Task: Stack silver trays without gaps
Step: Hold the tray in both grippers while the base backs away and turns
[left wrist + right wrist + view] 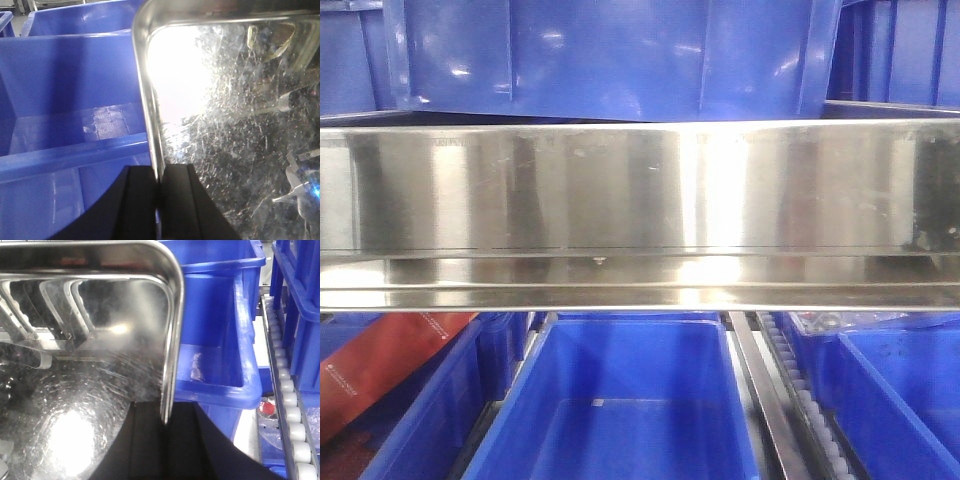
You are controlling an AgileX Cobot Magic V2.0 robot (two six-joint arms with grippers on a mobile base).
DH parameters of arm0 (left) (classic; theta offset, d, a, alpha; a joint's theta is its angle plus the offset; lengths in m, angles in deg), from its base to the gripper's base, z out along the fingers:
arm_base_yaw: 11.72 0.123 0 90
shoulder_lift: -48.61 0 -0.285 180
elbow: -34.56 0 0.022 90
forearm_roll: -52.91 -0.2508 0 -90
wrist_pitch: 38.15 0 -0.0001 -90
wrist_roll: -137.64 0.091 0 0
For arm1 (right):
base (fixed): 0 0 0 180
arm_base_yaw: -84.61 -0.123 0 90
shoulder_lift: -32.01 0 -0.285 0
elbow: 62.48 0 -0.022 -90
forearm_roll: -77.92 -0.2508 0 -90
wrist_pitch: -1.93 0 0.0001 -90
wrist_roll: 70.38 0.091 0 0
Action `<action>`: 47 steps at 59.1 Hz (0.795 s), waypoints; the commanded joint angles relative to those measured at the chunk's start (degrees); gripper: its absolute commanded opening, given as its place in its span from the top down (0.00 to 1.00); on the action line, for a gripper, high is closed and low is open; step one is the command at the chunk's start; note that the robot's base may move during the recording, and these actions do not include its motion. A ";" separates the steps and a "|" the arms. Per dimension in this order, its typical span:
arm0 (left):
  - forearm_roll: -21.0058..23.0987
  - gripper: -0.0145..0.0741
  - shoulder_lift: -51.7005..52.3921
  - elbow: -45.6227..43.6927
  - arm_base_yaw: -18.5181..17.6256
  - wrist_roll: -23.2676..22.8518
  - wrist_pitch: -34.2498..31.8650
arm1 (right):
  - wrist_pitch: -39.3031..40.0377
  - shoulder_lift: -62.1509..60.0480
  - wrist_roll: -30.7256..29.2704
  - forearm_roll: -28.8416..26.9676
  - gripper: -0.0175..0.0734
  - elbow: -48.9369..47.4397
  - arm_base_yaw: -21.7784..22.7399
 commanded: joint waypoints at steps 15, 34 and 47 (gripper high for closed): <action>1.23 0.84 0.80 -0.65 -0.90 0.44 -5.29 | 3.99 -0.83 -1.11 -1.46 0.88 -0.14 -0.56; 1.23 0.84 0.80 -0.65 -0.90 0.44 -5.29 | 3.99 -0.83 -1.11 -1.46 0.88 -0.14 -0.56; 1.23 0.84 0.80 -0.65 -0.90 0.44 -5.29 | 3.99 -0.83 -1.11 -1.46 0.88 -0.14 -0.56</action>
